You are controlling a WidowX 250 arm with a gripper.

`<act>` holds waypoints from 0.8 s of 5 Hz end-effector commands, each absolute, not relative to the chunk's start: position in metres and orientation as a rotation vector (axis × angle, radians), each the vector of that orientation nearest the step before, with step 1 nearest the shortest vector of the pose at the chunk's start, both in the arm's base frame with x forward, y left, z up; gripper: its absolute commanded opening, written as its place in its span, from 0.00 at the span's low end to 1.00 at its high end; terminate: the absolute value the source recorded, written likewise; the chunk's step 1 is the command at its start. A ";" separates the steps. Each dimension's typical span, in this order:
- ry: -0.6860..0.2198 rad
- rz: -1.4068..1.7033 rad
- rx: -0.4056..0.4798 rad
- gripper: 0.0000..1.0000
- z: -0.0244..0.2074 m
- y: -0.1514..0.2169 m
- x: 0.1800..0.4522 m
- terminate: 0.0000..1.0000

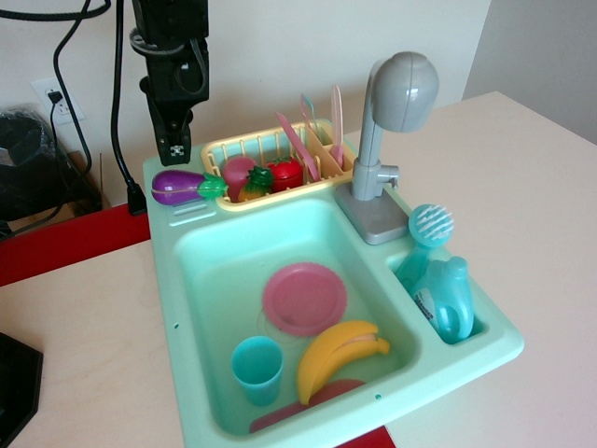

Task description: Put eggplant on plate

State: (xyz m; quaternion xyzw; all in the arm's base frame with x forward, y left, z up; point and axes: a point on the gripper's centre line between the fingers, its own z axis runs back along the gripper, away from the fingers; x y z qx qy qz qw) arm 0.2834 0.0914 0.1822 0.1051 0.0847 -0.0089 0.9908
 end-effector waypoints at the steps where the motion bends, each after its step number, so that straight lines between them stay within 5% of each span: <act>1: 0.170 -0.018 0.211 1.00 0.182 0.091 0.283 0.00; 4: 0.224 -0.040 0.211 1.00 0.170 0.091 0.272 0.00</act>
